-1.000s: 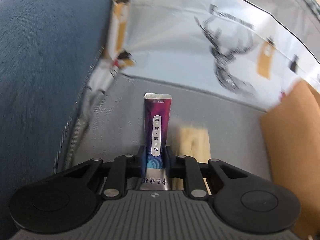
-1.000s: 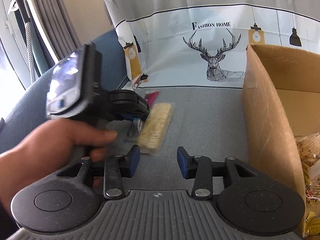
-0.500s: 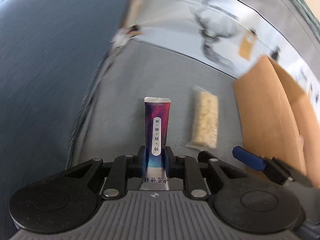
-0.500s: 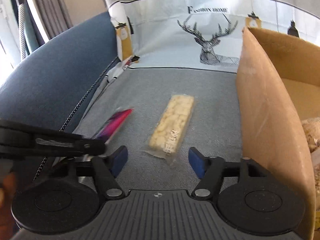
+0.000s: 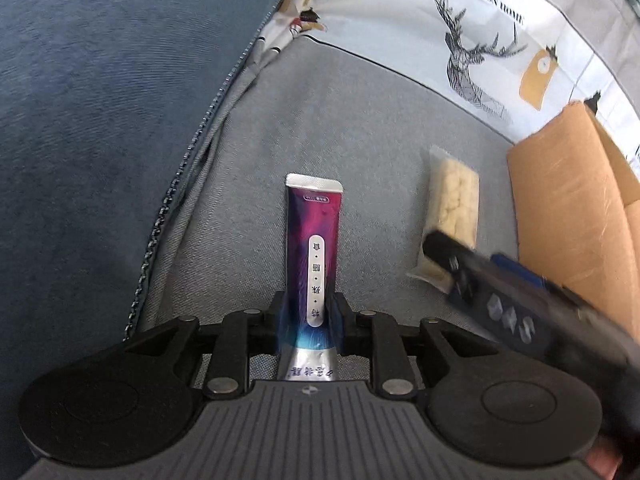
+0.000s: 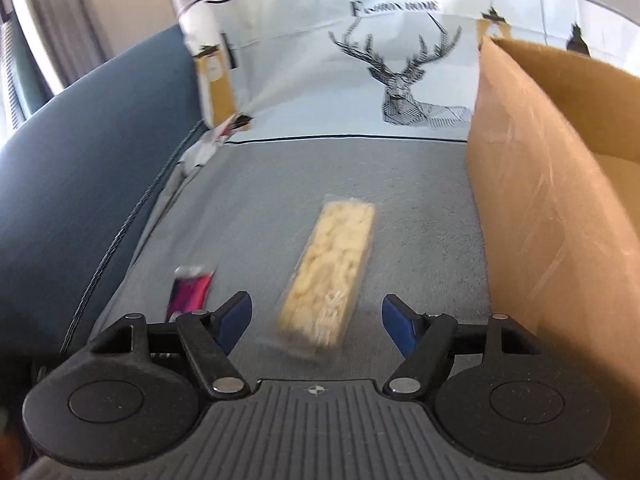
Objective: Organize snacks
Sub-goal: 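Hold the pink snack stick in the left tool while the right tool grasps the wafer bar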
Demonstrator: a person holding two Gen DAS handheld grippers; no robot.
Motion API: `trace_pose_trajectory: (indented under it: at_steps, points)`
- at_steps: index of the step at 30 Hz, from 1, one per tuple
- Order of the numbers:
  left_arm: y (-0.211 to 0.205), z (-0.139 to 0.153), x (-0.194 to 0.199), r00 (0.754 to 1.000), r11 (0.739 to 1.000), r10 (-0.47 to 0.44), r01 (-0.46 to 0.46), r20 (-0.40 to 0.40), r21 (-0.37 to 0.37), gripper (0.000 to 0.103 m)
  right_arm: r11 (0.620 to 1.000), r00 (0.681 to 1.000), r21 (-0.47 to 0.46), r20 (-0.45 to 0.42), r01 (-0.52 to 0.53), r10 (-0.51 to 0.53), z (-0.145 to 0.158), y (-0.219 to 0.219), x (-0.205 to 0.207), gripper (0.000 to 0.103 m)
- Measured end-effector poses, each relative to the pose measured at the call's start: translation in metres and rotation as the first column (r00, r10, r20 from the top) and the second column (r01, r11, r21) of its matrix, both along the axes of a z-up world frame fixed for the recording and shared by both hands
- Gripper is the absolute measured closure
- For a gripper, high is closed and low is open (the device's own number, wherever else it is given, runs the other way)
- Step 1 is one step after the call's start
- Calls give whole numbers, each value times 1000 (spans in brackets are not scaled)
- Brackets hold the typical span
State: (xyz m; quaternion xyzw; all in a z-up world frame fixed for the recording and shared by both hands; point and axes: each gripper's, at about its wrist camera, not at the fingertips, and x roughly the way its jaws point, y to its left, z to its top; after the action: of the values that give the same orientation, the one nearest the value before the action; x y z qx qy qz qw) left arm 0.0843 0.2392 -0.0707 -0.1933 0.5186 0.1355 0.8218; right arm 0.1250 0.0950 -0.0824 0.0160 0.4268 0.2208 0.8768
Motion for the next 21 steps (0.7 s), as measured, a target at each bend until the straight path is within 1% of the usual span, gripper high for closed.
trace_pose_trajectory:
  at_steps: [2,6,9,10,11,12,14,16,19,21]
  points:
    - [-2,-2,3,1000,1000,-15,16,-16,15,75,1000,1000,5,-12,15,-15,-6,3,8,27]
    - [-2,-3,4,1000,1000,-13,14,-16,20,75,999,999,-11,-18,35,-35,-16,8,20,27]
    - [-2,-3,5,1000,1000,-12,13,-16,21,75,998,999,-48,-13,42,-43,-22,9,25,29]
    - [-2,-3,7,1000,1000,-15,15,-19,22,75,997,999,-63,1,39,-39,-22,10,26,38]
    - [-3,-2,8,1000,1000,-18,18,-21,25,75,997,1000,-70,11,24,-23,-21,10,25,59]
    - [-4,-2,8,1000,999,-22,23,-22,28,76,997,1000,-73,16,7,-5,-19,10,25,64]
    - [-6,-1,10,999,999,-31,31,-22,25,79,998,1000,-64,23,-15,17,-15,6,23,65]
    - [-6,2,8,1000,1000,-25,25,-8,4,81,996,998,-81,40,-45,48,-8,-3,18,65]
    - [-7,8,1,1000,1000,-22,22,11,-19,82,990,992,-104,69,-99,106,7,-10,-3,65]
    - [-10,11,-5,1000,999,-19,20,12,-28,82,986,989,-97,58,-133,139,17,-18,-20,65]
